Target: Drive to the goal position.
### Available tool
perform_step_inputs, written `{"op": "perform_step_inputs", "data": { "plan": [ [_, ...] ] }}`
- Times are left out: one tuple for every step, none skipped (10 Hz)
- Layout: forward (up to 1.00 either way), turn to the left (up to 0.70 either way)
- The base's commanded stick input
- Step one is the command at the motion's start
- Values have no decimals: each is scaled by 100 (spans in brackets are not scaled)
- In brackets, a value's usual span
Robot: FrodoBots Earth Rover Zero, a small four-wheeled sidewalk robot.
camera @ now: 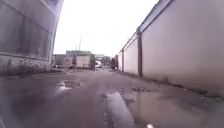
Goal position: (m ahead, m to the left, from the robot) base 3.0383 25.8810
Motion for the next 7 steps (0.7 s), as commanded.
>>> {"op": "perform_step_inputs", "data": {
  "plan": [
    [100, 5],
    [100, 36],
    [100, 40],
    [100, 0],
    [100, 0],
    [100, 0],
    [100, 0]
  ]
}}
